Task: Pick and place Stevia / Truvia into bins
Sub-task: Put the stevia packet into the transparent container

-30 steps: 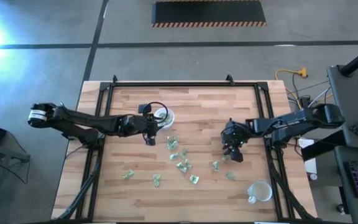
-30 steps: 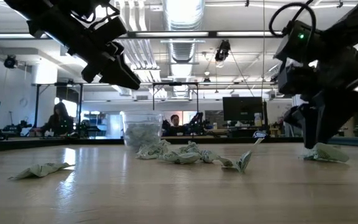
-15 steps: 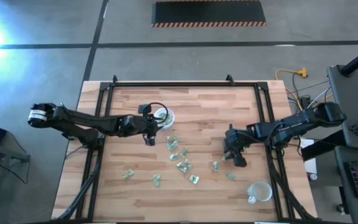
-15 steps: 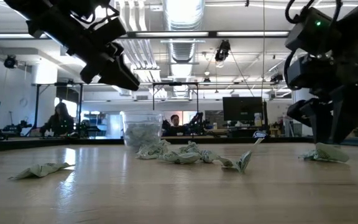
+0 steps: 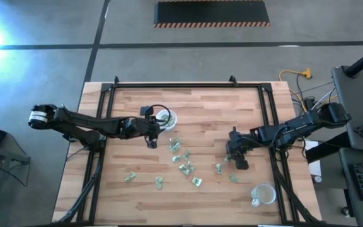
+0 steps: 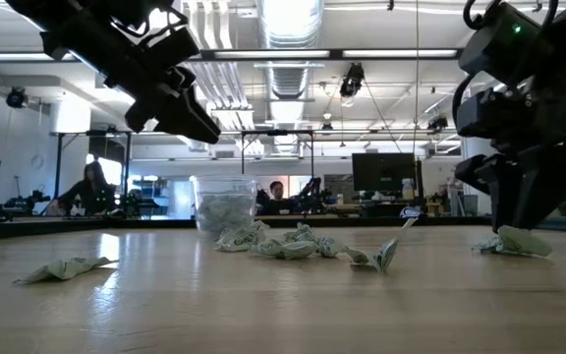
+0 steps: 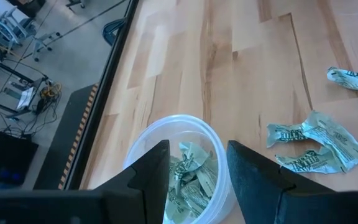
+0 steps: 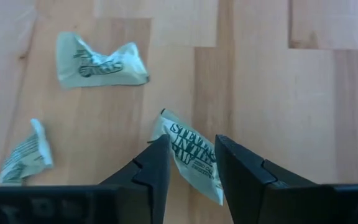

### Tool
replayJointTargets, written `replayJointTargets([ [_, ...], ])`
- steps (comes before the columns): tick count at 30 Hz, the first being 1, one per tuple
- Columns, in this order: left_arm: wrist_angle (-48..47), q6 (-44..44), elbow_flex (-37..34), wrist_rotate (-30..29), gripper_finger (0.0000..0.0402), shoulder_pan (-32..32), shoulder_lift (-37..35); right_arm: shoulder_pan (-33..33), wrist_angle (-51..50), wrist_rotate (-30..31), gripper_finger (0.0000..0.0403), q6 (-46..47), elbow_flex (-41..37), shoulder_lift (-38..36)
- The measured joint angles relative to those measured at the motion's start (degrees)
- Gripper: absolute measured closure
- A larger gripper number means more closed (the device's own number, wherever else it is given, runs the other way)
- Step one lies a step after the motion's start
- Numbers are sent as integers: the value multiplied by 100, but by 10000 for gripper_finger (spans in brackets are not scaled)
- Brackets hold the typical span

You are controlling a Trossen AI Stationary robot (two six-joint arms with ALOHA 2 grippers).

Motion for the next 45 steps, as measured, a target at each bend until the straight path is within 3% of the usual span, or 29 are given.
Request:
replayJointTargets([
  [9,2,1,0,-2,258,-1,0,0,-5,509,308,97,-2,0],
  [18,4,2,0,-1,258,-4,0,-4,-75,1662,322,432,-2,0],
  [30,2,2,0,2,258,-3,0,-2,-33,1408,322,-60,49,-125],
  [36,2,2,0,22,258,-5,0,0,253,736,305,-333,8,-142],
  [45,6,4,0,35,258,-3,0,-2,271,1169,266,-313,-124,-76],
])
